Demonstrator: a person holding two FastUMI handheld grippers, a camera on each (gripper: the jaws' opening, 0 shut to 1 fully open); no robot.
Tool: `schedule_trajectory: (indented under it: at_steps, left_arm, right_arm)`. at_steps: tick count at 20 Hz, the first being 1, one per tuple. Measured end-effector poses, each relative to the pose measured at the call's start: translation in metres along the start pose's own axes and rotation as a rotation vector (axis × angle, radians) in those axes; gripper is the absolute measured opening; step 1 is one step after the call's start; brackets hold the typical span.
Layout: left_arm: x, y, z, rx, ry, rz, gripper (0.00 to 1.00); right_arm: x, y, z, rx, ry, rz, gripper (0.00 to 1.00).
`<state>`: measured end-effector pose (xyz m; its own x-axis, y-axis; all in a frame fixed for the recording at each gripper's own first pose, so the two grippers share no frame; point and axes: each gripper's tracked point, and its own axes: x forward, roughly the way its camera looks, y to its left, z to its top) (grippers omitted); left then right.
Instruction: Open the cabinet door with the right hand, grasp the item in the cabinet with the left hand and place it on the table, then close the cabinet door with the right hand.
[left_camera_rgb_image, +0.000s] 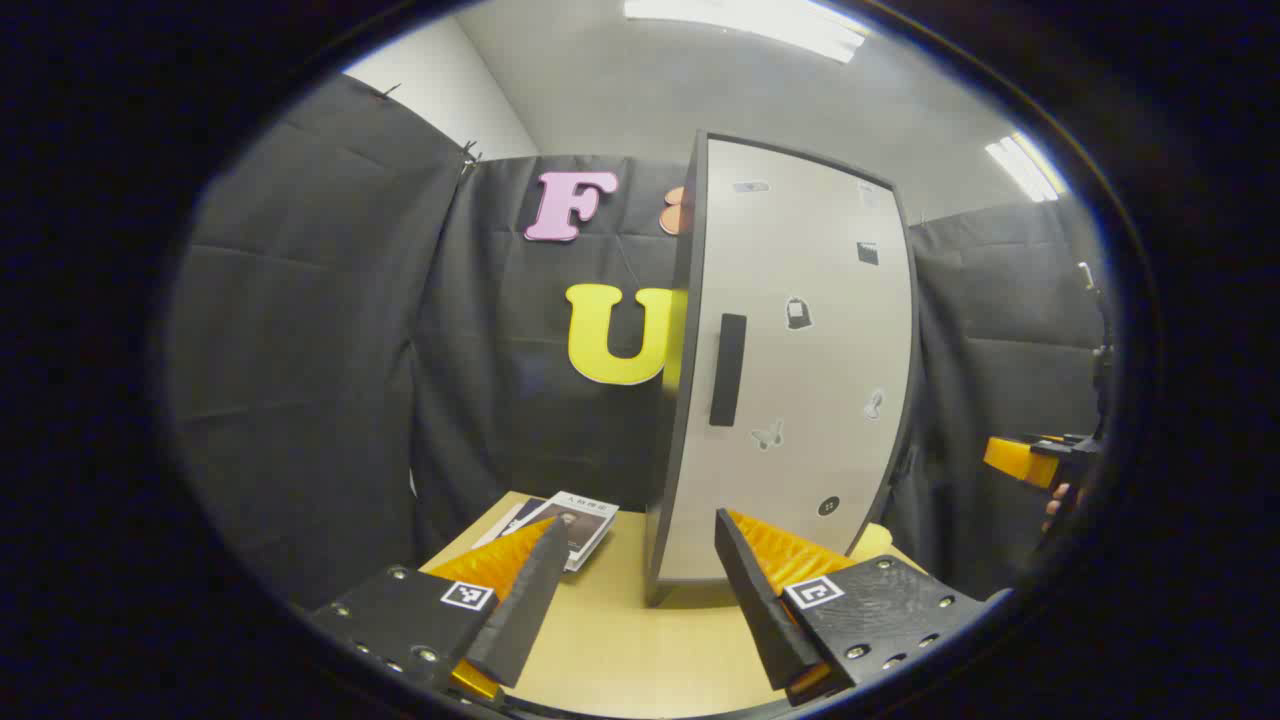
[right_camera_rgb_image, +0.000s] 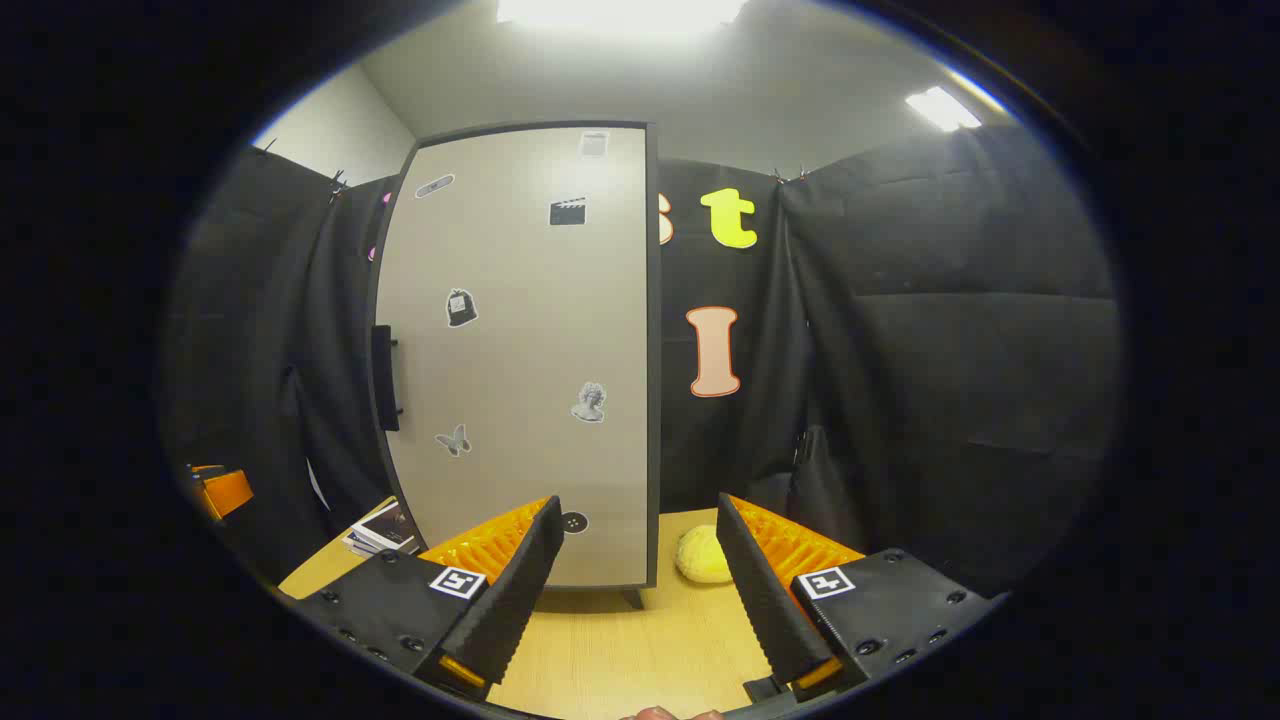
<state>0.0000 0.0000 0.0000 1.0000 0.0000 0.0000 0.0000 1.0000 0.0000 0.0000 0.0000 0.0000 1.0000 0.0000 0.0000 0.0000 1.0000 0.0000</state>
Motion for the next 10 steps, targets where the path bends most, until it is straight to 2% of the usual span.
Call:
schedule_trajectory:
  at_steps: [2,7,10]
  left_arm:
    - [-0.001,0.004,0.001,0.016,-0.009,0.008,0.89]
    - [-0.005,0.013,-0.008,-0.025,0.003,0.033,0.89]
    - [-0.009,0.023,-0.027,-0.044,0.045,0.048,0.89]
  right_arm:
    - [-0.003,0.001,0.001,-0.008,-0.007,-0.003,0.97]
    - [0.005,0.004,0.005,0.018,-0.005,-0.017,0.98]
    - [0.013,0.017,0.005,0.034,-0.002,0.011,0.96]
